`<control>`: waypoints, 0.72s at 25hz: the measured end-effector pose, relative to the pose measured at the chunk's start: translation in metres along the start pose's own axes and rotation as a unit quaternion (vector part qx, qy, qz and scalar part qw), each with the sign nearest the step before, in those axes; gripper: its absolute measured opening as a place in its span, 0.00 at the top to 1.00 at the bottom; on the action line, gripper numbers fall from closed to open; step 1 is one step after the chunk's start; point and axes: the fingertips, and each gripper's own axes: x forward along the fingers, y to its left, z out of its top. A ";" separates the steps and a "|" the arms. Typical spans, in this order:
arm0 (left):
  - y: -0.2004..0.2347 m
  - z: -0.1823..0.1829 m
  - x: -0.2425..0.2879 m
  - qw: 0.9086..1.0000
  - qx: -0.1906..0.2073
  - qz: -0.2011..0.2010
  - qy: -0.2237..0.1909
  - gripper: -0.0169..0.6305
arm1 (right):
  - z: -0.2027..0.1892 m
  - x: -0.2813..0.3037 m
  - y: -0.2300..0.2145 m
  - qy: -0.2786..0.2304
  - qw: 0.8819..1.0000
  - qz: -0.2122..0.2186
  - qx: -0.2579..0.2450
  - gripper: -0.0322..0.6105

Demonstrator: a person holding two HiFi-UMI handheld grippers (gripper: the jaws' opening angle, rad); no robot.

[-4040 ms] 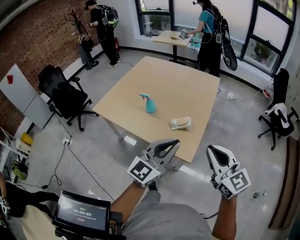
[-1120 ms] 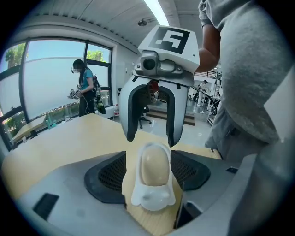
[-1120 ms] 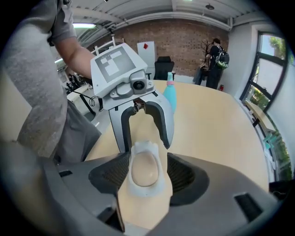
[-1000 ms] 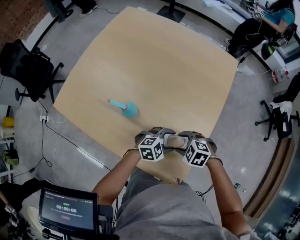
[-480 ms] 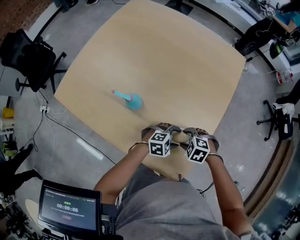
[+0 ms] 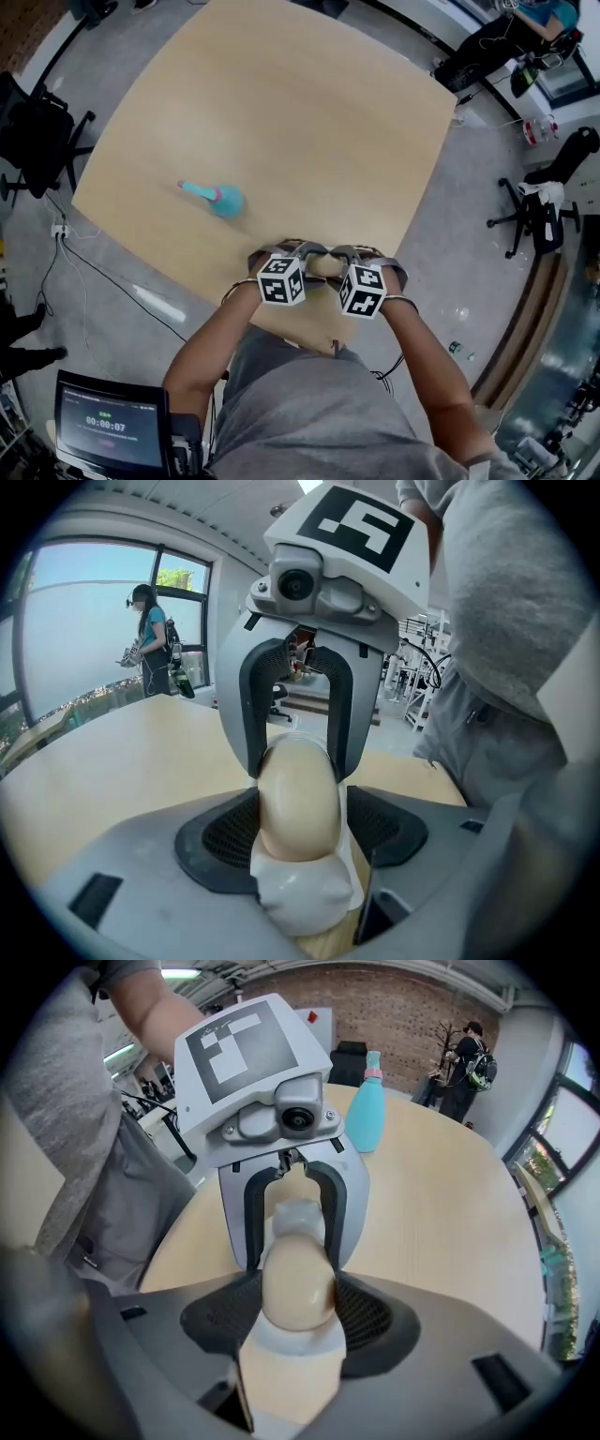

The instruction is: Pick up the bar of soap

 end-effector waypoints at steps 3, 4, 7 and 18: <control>0.000 0.000 -0.003 1.000 -0.003 -0.003 0.000 0.55 | 0.002 0.000 0.002 -0.005 1.000 -0.001 0.003 0.58; 0.000 0.000 -0.004 1.000 -0.004 -0.004 0.001 0.55 | 0.002 -0.001 0.003 -0.005 1.000 -0.001 0.004 0.58; -0.001 0.000 -0.004 1.000 -0.005 -0.004 0.005 0.56 | 0.004 -0.002 0.005 -0.004 1.000 -0.002 0.007 0.58; 0.004 0.003 -0.010 1.000 0.003 0.009 0.015 0.58 | 0.008 -0.007 0.001 -0.016 1.000 -0.019 0.011 0.58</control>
